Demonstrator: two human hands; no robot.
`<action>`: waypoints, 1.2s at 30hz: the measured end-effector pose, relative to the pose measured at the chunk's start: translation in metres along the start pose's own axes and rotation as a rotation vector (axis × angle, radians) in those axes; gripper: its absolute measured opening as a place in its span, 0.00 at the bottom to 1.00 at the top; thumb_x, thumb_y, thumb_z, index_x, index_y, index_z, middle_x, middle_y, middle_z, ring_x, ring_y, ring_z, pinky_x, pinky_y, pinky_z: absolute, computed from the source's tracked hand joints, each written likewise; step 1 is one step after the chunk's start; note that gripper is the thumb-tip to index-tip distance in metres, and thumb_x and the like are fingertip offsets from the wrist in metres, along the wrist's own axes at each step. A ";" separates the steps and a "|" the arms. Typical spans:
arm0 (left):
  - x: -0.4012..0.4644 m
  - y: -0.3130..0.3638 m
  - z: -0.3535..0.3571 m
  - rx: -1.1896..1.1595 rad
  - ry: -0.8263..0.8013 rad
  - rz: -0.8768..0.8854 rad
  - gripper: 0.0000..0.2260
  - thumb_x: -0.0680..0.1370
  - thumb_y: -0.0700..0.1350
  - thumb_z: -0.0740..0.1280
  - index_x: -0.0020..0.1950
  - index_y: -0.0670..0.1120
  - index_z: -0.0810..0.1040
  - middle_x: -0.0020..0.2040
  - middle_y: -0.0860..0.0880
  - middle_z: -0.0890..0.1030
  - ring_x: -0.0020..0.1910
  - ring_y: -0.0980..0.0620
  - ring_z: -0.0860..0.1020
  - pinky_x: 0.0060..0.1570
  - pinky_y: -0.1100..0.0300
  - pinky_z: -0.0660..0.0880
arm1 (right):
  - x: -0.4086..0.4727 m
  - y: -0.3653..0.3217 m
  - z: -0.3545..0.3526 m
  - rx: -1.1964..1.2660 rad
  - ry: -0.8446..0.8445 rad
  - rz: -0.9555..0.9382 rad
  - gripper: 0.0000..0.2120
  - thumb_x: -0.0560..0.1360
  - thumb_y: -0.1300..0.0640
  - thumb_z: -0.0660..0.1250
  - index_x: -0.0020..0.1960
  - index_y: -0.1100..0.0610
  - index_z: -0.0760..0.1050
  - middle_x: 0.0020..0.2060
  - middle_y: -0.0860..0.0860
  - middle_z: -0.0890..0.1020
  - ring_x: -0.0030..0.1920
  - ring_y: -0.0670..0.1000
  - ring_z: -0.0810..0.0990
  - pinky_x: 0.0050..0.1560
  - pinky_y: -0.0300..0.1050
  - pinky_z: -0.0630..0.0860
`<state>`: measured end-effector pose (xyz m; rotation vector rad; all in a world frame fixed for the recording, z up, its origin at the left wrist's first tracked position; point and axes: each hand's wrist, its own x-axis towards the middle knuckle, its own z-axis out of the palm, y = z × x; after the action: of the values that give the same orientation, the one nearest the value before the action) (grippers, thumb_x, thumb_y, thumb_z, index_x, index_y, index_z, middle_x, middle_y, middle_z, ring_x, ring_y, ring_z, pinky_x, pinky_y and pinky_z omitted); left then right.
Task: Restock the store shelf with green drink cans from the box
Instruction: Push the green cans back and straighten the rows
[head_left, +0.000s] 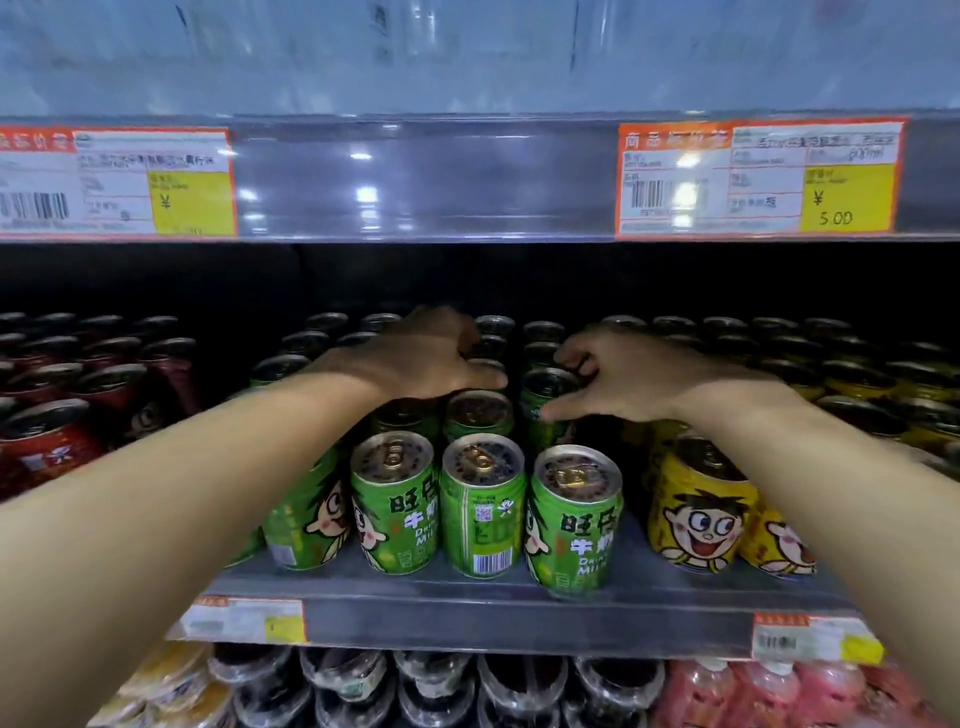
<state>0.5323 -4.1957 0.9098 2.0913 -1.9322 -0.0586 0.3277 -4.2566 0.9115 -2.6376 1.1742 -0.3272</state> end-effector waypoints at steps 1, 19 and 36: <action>0.003 0.000 0.002 0.006 -0.009 -0.018 0.20 0.70 0.66 0.70 0.48 0.51 0.78 0.48 0.53 0.81 0.48 0.52 0.78 0.44 0.58 0.72 | 0.004 0.000 0.002 -0.005 -0.012 -0.010 0.36 0.67 0.40 0.76 0.68 0.56 0.72 0.62 0.51 0.78 0.60 0.52 0.77 0.60 0.45 0.73; 0.020 0.001 0.005 -0.099 -0.059 -0.150 0.32 0.67 0.59 0.77 0.67 0.47 0.76 0.61 0.51 0.80 0.58 0.53 0.78 0.62 0.56 0.73 | 0.025 0.009 -0.002 0.070 -0.093 0.002 0.29 0.65 0.44 0.79 0.62 0.54 0.79 0.48 0.45 0.80 0.51 0.47 0.79 0.52 0.39 0.74; 0.012 0.003 0.010 -0.062 0.004 -0.093 0.28 0.69 0.61 0.74 0.64 0.47 0.78 0.59 0.51 0.81 0.57 0.52 0.78 0.58 0.58 0.73 | 0.000 0.006 -0.012 0.053 -0.221 -0.043 0.27 0.65 0.41 0.78 0.61 0.46 0.79 0.43 0.38 0.79 0.50 0.40 0.78 0.57 0.41 0.75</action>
<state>0.5285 -4.2095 0.9029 2.1377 -1.8067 -0.1321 0.3201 -4.2620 0.9213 -2.5770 1.0253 -0.0707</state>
